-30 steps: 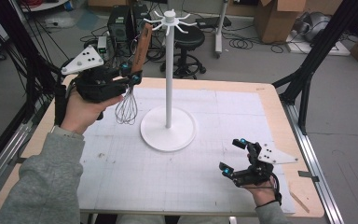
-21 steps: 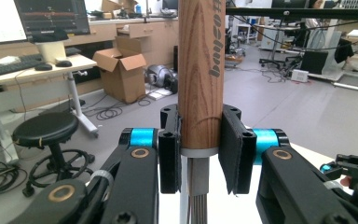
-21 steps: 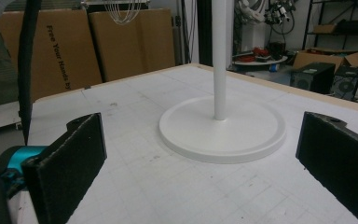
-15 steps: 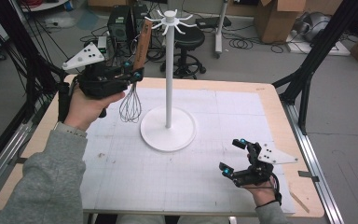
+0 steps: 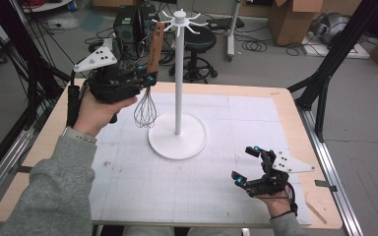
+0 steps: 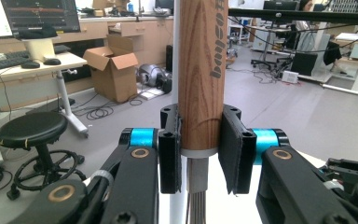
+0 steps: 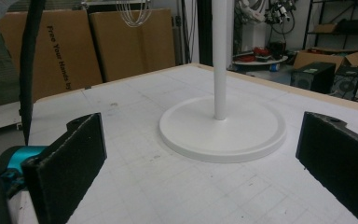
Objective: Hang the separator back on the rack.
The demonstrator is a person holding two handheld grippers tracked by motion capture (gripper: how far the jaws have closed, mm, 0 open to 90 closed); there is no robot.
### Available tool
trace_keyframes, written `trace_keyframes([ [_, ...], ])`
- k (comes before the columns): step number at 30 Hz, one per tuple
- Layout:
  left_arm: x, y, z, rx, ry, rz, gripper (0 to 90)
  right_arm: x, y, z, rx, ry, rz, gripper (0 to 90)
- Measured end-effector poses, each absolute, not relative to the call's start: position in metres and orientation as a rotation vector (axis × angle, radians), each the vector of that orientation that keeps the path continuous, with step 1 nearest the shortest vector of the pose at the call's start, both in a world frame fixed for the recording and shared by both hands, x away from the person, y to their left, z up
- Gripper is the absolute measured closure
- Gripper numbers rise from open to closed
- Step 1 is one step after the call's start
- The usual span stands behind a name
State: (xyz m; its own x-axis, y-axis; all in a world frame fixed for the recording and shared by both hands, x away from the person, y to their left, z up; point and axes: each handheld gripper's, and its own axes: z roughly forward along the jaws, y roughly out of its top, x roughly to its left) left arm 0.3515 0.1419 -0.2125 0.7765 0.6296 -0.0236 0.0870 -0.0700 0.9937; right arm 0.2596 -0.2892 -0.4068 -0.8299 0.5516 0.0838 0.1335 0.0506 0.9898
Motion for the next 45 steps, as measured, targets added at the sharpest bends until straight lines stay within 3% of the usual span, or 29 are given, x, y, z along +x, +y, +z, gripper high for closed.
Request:
trace_keyframes([
  [21,0.356,0.136,-0.214,1.605,0.571,0.43,71.0,0.259,-0.291,-0.407,0.7,2.01,1.838,0.7],
  [45,0.365,0.114,-0.216,1.652,0.606,0.469,70.9,0.257,-0.293,-0.406,0.698,2.002,1.842,0.7],
])
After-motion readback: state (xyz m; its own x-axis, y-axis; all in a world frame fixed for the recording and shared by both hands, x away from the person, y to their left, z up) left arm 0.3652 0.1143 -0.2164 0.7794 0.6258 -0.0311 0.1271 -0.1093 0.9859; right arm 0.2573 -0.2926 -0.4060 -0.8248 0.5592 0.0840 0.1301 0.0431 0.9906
